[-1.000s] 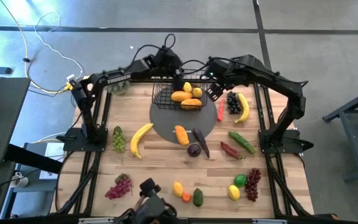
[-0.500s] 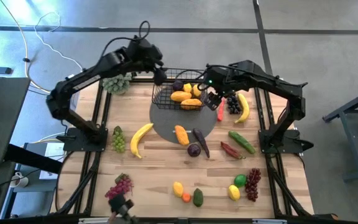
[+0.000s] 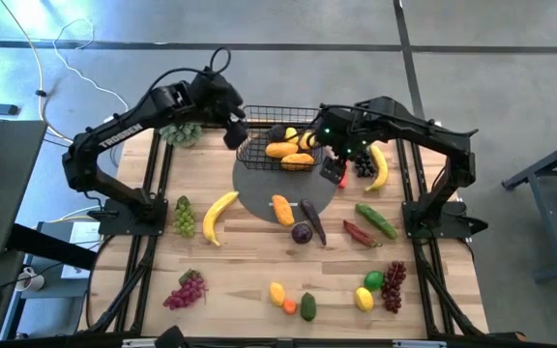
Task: Build produce basket
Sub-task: Put the plum into the black wire basket
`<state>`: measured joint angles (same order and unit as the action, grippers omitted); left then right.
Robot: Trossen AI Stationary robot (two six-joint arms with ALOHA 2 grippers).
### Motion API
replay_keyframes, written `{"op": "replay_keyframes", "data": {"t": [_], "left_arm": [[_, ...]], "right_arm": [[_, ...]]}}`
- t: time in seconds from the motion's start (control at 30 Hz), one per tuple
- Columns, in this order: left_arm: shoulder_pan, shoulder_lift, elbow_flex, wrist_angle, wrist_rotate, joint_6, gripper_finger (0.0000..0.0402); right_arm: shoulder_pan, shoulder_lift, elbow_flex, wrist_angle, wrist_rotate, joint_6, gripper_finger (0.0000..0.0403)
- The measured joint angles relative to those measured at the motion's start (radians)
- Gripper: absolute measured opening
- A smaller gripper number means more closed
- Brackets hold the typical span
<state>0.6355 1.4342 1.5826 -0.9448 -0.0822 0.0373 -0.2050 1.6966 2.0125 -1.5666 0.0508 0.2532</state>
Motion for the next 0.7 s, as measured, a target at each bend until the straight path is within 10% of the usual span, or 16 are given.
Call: {"op": "replay_keyframes", "data": {"t": [0.7], "left_arm": [[-0.157, -0.097, -0.001, -0.142, 0.0, -0.008, 0.0266]], "right_arm": [[0.19, 0.116, 0.0, 0.016, -0.075, 0.038, 0.027]]}}
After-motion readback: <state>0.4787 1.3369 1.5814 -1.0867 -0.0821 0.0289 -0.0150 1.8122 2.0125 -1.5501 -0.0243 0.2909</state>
